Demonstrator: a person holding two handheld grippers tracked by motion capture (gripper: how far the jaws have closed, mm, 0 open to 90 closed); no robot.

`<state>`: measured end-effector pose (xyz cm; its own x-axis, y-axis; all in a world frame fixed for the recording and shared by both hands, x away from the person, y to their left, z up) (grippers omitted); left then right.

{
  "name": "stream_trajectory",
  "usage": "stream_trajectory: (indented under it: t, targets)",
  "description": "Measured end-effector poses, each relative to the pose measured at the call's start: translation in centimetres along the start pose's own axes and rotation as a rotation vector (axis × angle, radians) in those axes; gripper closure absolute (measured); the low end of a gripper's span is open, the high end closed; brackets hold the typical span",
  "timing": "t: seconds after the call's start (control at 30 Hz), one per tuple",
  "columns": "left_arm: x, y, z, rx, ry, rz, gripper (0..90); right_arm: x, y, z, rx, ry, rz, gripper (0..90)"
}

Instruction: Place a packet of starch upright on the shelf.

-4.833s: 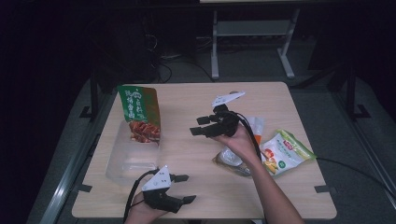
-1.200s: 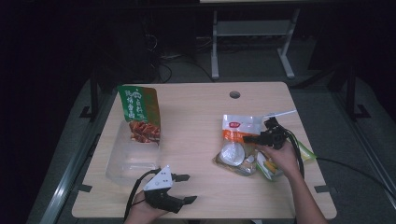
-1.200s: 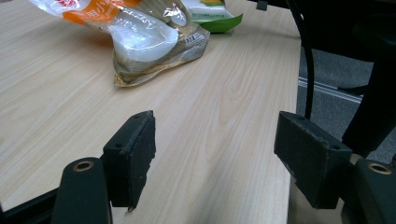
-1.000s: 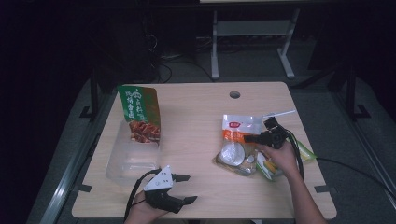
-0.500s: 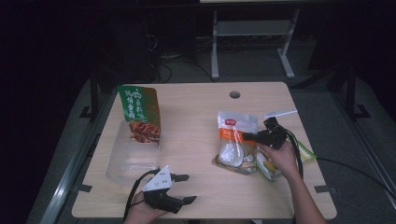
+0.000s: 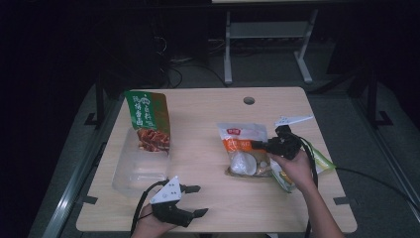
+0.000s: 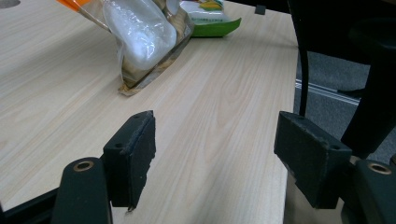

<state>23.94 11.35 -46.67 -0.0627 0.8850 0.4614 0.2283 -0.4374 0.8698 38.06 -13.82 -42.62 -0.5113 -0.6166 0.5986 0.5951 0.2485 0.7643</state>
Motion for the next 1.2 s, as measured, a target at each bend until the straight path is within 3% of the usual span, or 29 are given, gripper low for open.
stream_trajectory:
  t: [0.27, 0.57, 0.7, 1.2]
  targets:
    - [-0.1, -0.1, 0.0, -0.003, -0.008, 0.0, 29.1, 0.2, 0.6, 1.2, 0.029, 0.02, -0.016, 89.9]
    - [-0.3, -0.2, -0.3, 0.002, -0.016, 0.007, 29.0, -0.1, 2.3, 3.6, 0.05, 0.043, -0.042, 90.0]
    - [-0.3, -0.2, -0.4, 0.0, -0.014, 0.003, 28.9, -0.2, 3.1, 4.6, 0.042, 0.07, -0.054, 90.0]
    - [-0.3, -0.1, -0.6, -0.005, -0.022, -0.009, 28.6, -1.1, 6.7, 9.5, 0.086, 0.176, -0.095, 90.0]
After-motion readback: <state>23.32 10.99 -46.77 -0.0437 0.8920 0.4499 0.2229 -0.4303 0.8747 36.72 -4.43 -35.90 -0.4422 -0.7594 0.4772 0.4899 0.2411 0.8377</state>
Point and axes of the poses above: each handheld gripper's, and its own axes: x roughly backward along the jaws, y roughly out of its top, z roughly to its left, the point moved 7 cm from there along -x, roughly forward along the jaws, and after that the axes turned 12 degrees about -y, right-handed, at the moved point
